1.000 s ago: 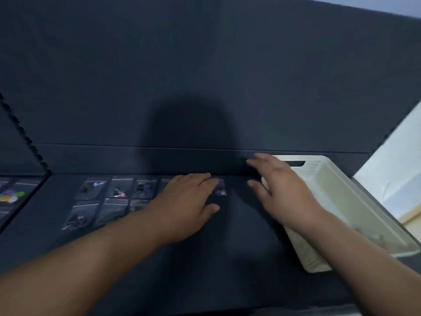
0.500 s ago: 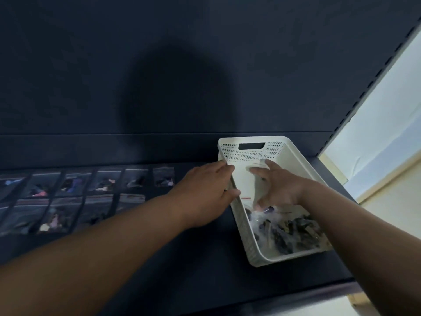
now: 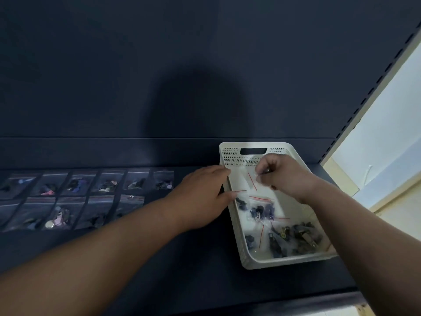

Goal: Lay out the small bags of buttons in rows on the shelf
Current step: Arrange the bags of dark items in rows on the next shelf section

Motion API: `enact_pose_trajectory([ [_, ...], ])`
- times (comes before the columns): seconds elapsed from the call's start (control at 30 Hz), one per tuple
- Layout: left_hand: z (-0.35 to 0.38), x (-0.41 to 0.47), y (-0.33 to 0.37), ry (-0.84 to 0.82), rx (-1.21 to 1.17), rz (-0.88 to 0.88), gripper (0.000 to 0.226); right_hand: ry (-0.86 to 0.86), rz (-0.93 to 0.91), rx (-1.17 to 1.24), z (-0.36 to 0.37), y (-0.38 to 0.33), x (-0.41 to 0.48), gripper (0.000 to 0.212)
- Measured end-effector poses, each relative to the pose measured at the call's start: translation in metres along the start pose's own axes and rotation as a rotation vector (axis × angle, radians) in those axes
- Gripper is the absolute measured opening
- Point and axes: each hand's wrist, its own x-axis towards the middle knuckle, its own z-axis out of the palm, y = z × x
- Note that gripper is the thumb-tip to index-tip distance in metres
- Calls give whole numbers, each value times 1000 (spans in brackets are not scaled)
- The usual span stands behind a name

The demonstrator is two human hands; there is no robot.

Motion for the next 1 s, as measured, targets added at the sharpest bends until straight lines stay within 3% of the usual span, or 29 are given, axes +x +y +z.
enact_pose_trajectory([
  [0.17,-10,-5,-2,84,-438,-115,46,-155,71,516,2,-44,-26,26],
  [0.33,-30,-13,8,69,-919,-272,13,-262,6,607,21,-74,-49,31],
  [0.5,-34,-17,6,126,-1000,-329,21,-117,31,481,26,-68,-46,14],
  [0.6,-36,-20,-1,176,-1083,-409,23,16,66,-53,33,-42,-34,10],
  [0.7,-38,-22,-9,213,-1164,-483,19,-106,126,-504,48,-20,-25,33],
  [0.77,-39,-25,-12,227,-1190,-510,14,-146,79,-652,56,-15,-21,26],
  [0.83,-40,-28,-14,236,-1196,-517,10,-140,64,-652,57,-11,-17,8],
  [1.0,-43,-41,-23,255,-1200,-533,12,-12,187,-122,42,-15,-18,25],
])
